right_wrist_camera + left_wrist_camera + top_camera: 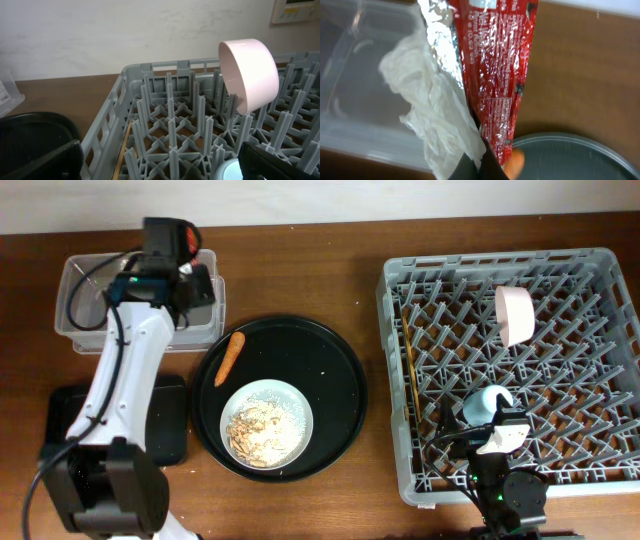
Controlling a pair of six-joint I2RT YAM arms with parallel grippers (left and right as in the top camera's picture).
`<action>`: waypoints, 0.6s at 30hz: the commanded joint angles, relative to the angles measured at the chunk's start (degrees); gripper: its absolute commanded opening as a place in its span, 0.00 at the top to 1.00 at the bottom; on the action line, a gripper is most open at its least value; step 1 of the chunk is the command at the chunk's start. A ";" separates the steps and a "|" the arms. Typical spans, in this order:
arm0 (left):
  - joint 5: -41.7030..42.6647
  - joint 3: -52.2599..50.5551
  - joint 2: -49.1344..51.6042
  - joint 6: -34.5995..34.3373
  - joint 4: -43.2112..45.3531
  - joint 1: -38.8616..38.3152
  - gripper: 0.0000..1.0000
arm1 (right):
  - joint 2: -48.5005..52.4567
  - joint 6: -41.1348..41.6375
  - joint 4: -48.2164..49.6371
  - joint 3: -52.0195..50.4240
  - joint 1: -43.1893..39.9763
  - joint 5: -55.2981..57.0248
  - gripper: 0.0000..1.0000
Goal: Sort waste into correct bins and load items into the dishwasher rack
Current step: 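Grasp the tissue and red wrapper with the left gripper, drop into clear bin, then grasp the carrot with the left gripper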
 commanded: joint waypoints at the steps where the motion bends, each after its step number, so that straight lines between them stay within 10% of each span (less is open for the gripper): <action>1: 1.44 -0.13 5.46 -0.42 3.50 0.83 0.98 | -0.50 0.39 -0.46 -0.31 -0.26 -0.09 0.02; 3: 1.31 0.02 5.77 -0.46 4.70 1.25 0.45 | -0.50 0.37 -0.46 -0.31 -0.26 -0.09 0.02; 4: 1.31 0.63 5.57 -0.44 4.61 1.29 0.35 | -0.50 0.39 -0.46 -0.31 -0.26 -0.07 0.02; 13: 3.63 10.36 1.36 -0.50 -15.69 1.22 0.35 | -0.50 0.39 -0.46 -0.31 -0.26 -0.09 0.02; 18: 7.89 8.46 1.33 -0.50 -24.37 0.68 0.53 | -0.50 0.37 -0.46 -0.31 -0.26 -0.07 0.02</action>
